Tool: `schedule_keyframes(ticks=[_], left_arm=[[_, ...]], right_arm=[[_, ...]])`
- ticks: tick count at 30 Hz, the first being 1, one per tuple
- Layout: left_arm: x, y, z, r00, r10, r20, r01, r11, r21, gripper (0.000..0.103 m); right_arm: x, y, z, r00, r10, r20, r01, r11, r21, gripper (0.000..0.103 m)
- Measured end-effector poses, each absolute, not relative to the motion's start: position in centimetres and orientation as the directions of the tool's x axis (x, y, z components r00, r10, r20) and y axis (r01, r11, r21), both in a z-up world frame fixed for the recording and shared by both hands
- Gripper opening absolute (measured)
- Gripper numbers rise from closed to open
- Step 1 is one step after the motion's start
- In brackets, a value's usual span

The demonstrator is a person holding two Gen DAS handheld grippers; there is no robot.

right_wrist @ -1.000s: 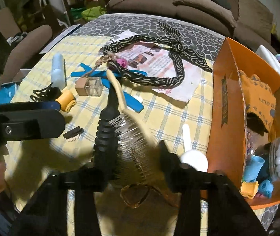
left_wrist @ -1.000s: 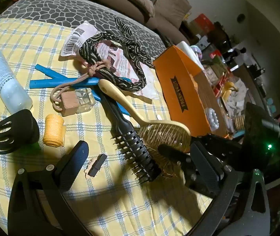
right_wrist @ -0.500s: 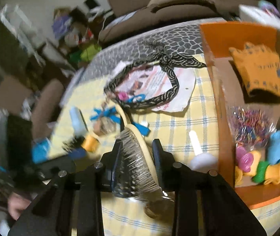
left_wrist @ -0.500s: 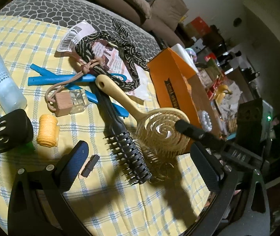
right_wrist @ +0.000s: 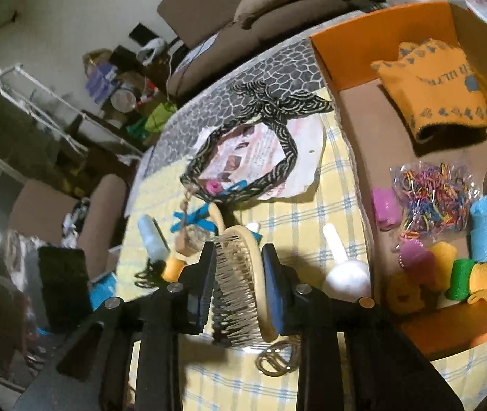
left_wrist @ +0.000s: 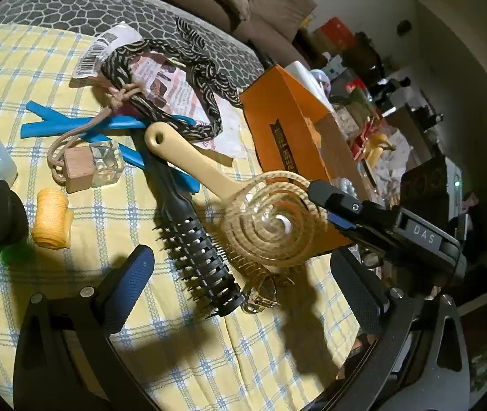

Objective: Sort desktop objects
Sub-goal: 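Lift the wooden spiral hairbrush off the table with the right tool, then carry the hairbrush over the orange box with the right tool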

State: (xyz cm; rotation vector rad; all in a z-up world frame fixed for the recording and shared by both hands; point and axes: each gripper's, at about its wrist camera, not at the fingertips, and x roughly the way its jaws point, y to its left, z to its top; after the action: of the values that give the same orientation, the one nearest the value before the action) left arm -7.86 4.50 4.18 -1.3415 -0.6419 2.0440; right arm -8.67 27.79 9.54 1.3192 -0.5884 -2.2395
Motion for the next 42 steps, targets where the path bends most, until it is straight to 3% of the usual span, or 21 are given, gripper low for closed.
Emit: schedule_keyframes(ticks=[4, 6, 9, 10, 12, 14, 21, 29, 32, 34, 36, 42], left_arm=[[-7.9, 4.6, 4.1, -0.304, 0.707, -0.638, -0.218, -0.704, -0.676, 0.103], [-7.9, 4.3, 4.0, -0.309, 0.703, -0.641, -0.205, -0.707, -0.676, 0.103], [-8.1, 3.5, 3.9, -0.322, 0.700, -0.637, -0.184, -0.707, -0.683, 0.103], [-8.2, 3.2, 3.8, -0.328, 0.696, -0.638, -0.174, -0.709, -0.684, 0.103], [-8.3, 2.8, 3.7, -0.332, 0.698, -0.635, -0.158, -0.705, -0.692, 0.103], [-8.4, 2.4, 3.5, -0.337, 0.702, -0.628, -0.143, -0.697, -0.703, 0.103], [-8.6, 2.2, 3.4, -0.337, 0.733, -0.591, -0.137, -0.659, -0.739, 0.103], [-8.7, 2.4, 3.7, -0.328, 0.801, -0.501, -0.155, -0.569, -0.808, 0.103], [-8.7, 2.8, 3.9, -0.331, 0.810, -0.484, -0.169, -0.555, -0.814, 0.100], [-8.7, 3.0, 4.1, -0.331, 0.814, -0.477, -0.182, -0.551, -0.815, 0.094], [-8.5, 3.2, 4.3, -0.331, 0.815, -0.475, -0.191, -0.551, -0.812, 0.078], [-8.3, 4.9, 4.8, -0.306, 0.818, -0.488, -0.235, -0.561, -0.793, 0.049]], right_arm=[[-8.4, 26.1, 9.4, -0.398, -0.555, -0.731, 0.236, -0.832, 0.503, 0.047], [-8.2, 24.8, 9.3, -0.383, -0.524, -0.760, 0.280, -0.850, 0.446, 0.064], [-7.9, 22.9, 8.4, -0.371, -0.453, -0.811, 0.320, -0.882, 0.346, 0.067], [-7.9, 22.6, 8.0, -0.363, -0.441, -0.821, 0.325, -0.886, 0.332, 0.065], [-7.9, 22.4, 7.3, -0.348, -0.428, -0.834, 0.331, -0.889, 0.317, 0.042], [-8.0, 22.5, 6.8, -0.340, -0.430, -0.836, 0.333, -0.887, 0.321, 0.035], [-8.0, 23.7, 7.8, -0.354, -0.533, -0.768, 0.292, -0.843, 0.451, 0.026], [-8.8, 27.3, 7.4, -0.351, -0.772, -0.529, 0.122, -0.598, 0.792, 0.025], [-9.0, 28.1, 7.1, -0.356, -0.810, -0.466, 0.071, -0.520, 0.851, 0.025], [-9.0, 28.4, 7.2, -0.363, -0.819, -0.444, 0.057, -0.495, 0.867, 0.025], [-9.1, 28.5, 7.4, -0.368, -0.820, -0.438, 0.057, -0.490, 0.870, 0.025], [-9.2, 28.2, 8.1, -0.365, -0.834, -0.413, 0.083, -0.471, 0.878, 0.025]])
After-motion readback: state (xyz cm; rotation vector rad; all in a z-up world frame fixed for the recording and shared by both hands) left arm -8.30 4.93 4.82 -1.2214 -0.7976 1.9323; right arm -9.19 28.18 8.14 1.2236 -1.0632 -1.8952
